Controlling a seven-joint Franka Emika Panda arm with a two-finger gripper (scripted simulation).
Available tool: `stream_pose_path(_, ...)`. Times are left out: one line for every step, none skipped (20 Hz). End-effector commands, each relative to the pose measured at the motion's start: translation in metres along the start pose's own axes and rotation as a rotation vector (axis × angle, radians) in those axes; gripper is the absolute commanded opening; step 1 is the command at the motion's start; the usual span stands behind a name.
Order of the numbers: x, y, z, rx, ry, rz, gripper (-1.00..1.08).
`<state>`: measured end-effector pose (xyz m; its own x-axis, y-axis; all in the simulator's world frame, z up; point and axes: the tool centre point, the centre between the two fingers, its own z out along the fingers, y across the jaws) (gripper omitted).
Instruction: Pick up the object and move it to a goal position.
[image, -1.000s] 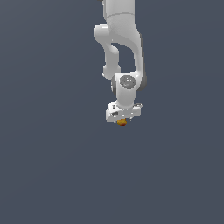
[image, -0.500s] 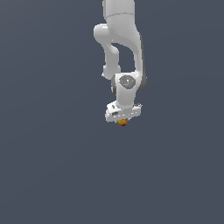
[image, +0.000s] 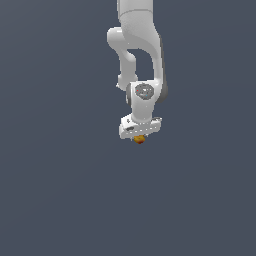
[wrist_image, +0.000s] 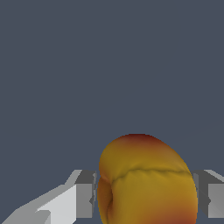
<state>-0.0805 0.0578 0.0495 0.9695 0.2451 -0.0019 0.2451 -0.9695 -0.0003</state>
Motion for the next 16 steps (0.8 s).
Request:
stream_pose_path(0.004, 0.006, -0.011, 0.0, 0.002, 0.0, -1.0)
stream_pose_path(0.005, 0.009, -0.016, 0.0, 0.002, 0.0, -1.0)
stream_pose_path(0.007, 0.013, -0.022, 0.0, 0.002, 0.0, -1.0)
stream_pose_path(0.008, 0.016, -0.028, 0.0, 0.002, 0.0, -1.0)
stream_pose_path(0.01, 0.02, -0.035, 0.0, 0.002, 0.0, -1.0)
stream_pose_path(0.012, 0.024, -0.042, 0.0, 0.002, 0.0, -1.0)
stream_pose_path(0.015, 0.028, -0.05, 0.0, 0.002, 0.0, -1.0)
stream_pose_path(0.017, 0.033, -0.058, 0.001, 0.002, 0.0, -1.0)
stream_pose_path(0.019, 0.038, -0.066, 0.001, 0.002, 0.0, -1.0)
stream_pose_path(0.022, 0.043, -0.075, 0.001, 0.002, 0.0, -1.0)
stream_pose_path(0.025, 0.048, -0.084, 0.001, 0.002, 0.0, -1.0)
stream_pose_path(0.027, 0.053, -0.093, 0.001, 0.002, 0.0, -1.0)
stream_pose_path(0.03, 0.059, -0.103, 0.001, 0.002, 0.0, -1.0)
stream_pose_path(0.033, 0.064, -0.112, 0.001, 0.002, 0.0, -1.0)
stream_pose_path(0.036, 0.07, -0.121, 0.002, 0.002, 0.0, -1.0)
stream_pose_path(0.039, 0.075, -0.131, 0.002, 0.002, 0.0, -1.0)
